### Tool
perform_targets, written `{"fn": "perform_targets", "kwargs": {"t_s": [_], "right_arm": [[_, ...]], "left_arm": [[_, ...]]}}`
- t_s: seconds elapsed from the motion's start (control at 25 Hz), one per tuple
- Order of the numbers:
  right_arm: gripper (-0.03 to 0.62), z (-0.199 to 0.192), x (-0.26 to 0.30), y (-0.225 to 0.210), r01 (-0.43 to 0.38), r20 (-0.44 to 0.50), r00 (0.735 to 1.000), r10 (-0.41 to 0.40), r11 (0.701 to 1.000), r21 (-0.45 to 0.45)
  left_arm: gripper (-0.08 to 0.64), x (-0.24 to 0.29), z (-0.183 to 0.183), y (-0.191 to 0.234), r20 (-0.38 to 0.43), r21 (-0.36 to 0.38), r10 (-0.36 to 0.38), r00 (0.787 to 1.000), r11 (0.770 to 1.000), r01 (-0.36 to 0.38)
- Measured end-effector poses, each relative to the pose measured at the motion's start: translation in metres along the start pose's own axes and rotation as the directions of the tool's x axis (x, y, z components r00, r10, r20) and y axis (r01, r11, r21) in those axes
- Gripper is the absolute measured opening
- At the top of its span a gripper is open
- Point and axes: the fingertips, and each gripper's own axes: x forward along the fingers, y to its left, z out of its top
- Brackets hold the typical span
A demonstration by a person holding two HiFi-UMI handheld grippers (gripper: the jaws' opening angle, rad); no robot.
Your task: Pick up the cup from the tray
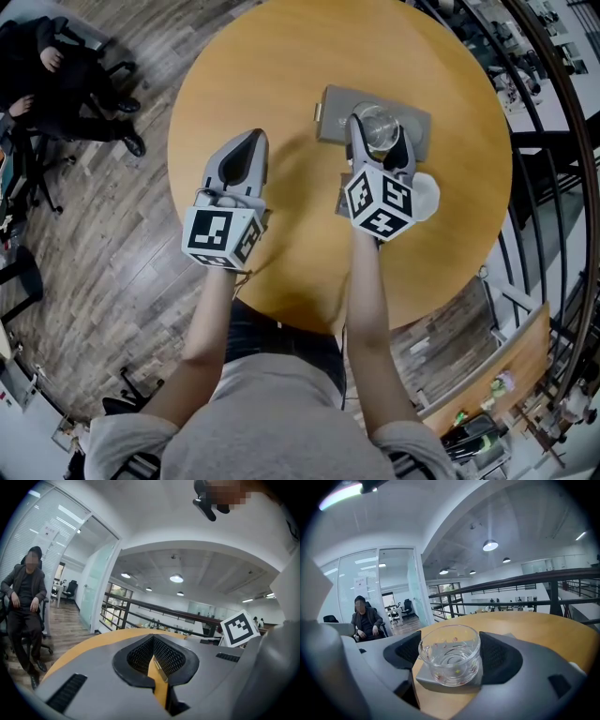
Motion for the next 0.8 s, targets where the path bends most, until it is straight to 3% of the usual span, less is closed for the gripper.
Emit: {"fn": "perform_targets", "kwargs": {"t_s": [0.4, 0.8], "right_arm": [[0.362, 0.013, -0.068, 0.013, -0.047, 0.051, 0.998, 0.047, 0.999, -0.011], [0.362, -0.051, -0.098, 0.023, -0.066, -0.056, 0.996, 0.068, 0.997, 0.029]], "left_arm": [[0.006, -0.013, 0.009, -0.018, 0.021, 0.016, -0.023, 1.000, 1.000, 0.022], [0.006, -0.027, 0.001, -0.030, 0.011, 0.034, -0.042, 0.999, 0.999, 0.041]]}}
